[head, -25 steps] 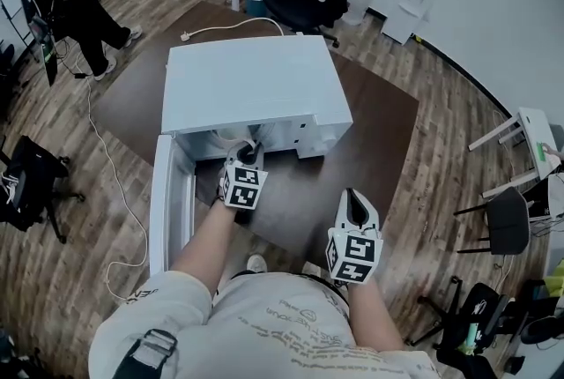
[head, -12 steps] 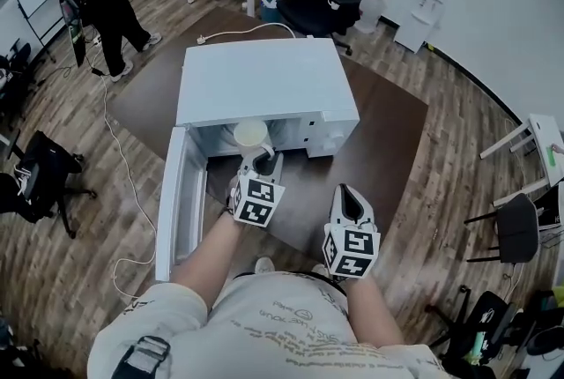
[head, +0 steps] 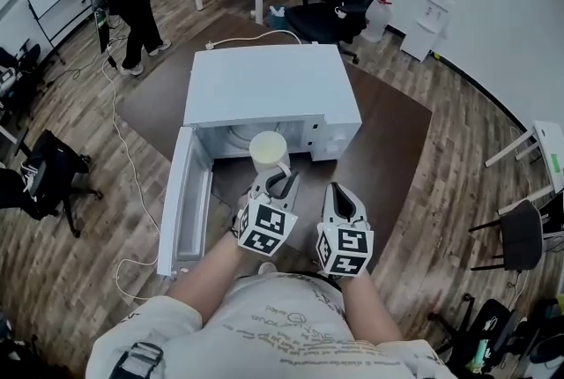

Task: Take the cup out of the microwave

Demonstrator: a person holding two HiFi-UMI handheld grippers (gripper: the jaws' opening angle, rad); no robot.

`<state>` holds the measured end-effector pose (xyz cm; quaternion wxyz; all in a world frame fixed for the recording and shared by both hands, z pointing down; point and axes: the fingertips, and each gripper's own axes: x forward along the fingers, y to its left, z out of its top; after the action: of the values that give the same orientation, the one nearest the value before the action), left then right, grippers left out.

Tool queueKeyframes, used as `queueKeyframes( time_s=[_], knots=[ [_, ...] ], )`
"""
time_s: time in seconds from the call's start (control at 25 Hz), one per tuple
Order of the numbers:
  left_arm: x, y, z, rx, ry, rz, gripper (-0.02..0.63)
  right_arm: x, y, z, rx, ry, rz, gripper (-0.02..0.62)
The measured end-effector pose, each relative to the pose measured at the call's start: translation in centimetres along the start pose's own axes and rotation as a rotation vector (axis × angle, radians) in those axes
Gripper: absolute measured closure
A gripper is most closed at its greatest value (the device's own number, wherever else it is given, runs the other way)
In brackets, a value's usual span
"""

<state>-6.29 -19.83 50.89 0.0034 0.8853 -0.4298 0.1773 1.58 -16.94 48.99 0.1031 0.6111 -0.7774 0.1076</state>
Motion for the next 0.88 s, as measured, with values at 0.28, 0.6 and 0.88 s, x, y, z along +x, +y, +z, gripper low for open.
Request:
queueKeyframes(
  time_s=[0.28, 0.6, 0.88],
  knots=[
    [-1.7, -1.4, 0.7, -0.040, -0.020, -0.039, 0.553, -0.5, 2.0, 1.7, 0.084, -0.104, 0.127, 0.580],
    [-2.1, -2.3, 1.0, -0.052, -0.036, -0.064, 0.553, -0.4, 2.3, 1.5, 0.075, -0.086, 0.131, 0.581],
    [-2.7, -2.3, 0.8, -0.054, -0.038, -0.056, 0.553, -1.1, 2.4, 1.2, 0.076, -0.077, 0.122, 0.581]
  ],
)
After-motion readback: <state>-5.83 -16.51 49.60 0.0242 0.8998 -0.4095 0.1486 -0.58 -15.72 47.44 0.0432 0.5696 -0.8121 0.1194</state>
